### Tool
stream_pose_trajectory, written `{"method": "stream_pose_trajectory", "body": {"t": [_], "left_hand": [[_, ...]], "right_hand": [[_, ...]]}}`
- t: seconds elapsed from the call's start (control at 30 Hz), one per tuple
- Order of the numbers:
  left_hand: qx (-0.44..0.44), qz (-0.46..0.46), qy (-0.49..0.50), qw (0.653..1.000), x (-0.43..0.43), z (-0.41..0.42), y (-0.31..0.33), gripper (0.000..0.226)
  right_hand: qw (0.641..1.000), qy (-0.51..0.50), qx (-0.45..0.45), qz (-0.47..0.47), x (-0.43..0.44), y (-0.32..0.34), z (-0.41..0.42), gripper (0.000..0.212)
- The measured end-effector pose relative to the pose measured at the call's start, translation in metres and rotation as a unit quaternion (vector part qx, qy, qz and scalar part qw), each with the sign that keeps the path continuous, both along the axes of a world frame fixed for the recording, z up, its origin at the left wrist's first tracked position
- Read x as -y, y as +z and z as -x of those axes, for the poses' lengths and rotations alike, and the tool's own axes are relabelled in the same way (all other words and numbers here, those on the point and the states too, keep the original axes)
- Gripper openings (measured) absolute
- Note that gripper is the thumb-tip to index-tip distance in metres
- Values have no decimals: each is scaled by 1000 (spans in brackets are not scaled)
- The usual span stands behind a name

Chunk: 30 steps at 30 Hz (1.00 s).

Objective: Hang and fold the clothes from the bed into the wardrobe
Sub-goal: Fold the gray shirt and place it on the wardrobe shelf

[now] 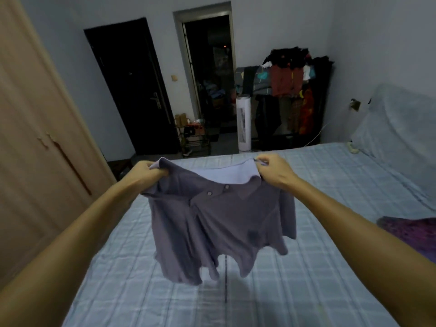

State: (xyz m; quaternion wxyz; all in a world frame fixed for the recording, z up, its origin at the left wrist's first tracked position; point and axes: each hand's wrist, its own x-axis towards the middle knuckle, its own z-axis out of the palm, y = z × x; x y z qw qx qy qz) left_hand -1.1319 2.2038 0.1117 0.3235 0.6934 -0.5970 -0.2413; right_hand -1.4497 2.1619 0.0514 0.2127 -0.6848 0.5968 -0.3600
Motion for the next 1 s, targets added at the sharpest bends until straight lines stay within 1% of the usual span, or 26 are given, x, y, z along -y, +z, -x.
{"method": "stream_pose_trajectory", "body": {"t": [0.07, 0.13, 0.17, 0.2, 0.23, 0.27, 0.33, 0.37, 0.4, 0.43, 0.5, 0.53, 0.57, 0.63, 0.7, 0.73, 0.77, 0.83, 0.93, 0.97, 1.0], "left_hand": [[-4, -45, 34, 998, -7, -8, -2, 19], [-39, -85, 10, 996, -23, -17, 3, 25], [-72, -106, -28, 991, -33, -23, 3, 26], [-104, -126, -86, 983, -46, -30, 4, 24], [-117, -144, -155, 970, -60, -39, 4, 27], [-124, -158, -223, 954, -75, -52, 2, 36], [-168, -185, -322, 913, -91, -71, -9, 67], [-200, -199, -348, 894, -100, -81, -16, 84], [-228, -208, -370, 876, -110, -89, -21, 94], [-243, -210, -383, 866, -119, -93, -25, 98], [-247, -187, -402, 862, -137, -94, -28, 94], [-247, -165, -406, 864, -144, -94, -26, 91], [-255, -145, -402, 867, -148, -94, -23, 87], [-304, -120, -367, 871, -146, -93, -15, 71], [-356, -107, -281, 885, -133, -85, -10, 42], [-357, -108, -233, 898, -124, -79, -11, 32], [-345, -115, -192, 912, -115, -73, -14, 26], [-306, -139, -137, 932, -93, -59, -27, 15], [-264, -153, -76, 949, -51, -39, -64, 9], [-257, -158, -58, 952, -35, -32, -80, 10], [-247, -165, -39, 954, -18, -26, -98, 11]], "right_hand": [[999, 45, 9, -3, -14, 11, -1, 31], [997, 69, 18, 5, -33, 23, -8, 30], [997, 72, 26, 12, -43, 28, -13, 28], [996, 71, 40, 21, -52, 33, -18, 25], [995, 65, 64, 30, -61, 36, -23, 24], [994, 53, 89, 38, -73, 35, -31, 23], [989, 25, 135, 59, -89, 33, -38, 23], [986, 14, 150, 68, -100, 30, -45, 22], [984, 3, 164, 71, -115, 28, -55, 22], [980, -10, 186, 69, -129, 26, -63, 23], [961, -34, 272, 32, -153, 27, -73, 27], [944, -28, 328, -9, -163, 32, -75, 27], [925, -5, 375, -56, -171, 37, -73, 26], [898, 43, 418, -128, -184, 50, -66, 28], [901, 64, 399, -159, -188, 58, -60, 29], [914, 66, 359, -176, -187, 59, -58, 30], [927, 60, 309, -202, -185, 60, -57, 31], [941, 41, 211, -263, -169, 52, -54, 28], [955, -38, 28, -294, -125, 16, -48, 26], [950, -58, -19, -305, -107, -1, -46, 25], [943, -66, -44, -322, -87, -20, -42, 25]]}}
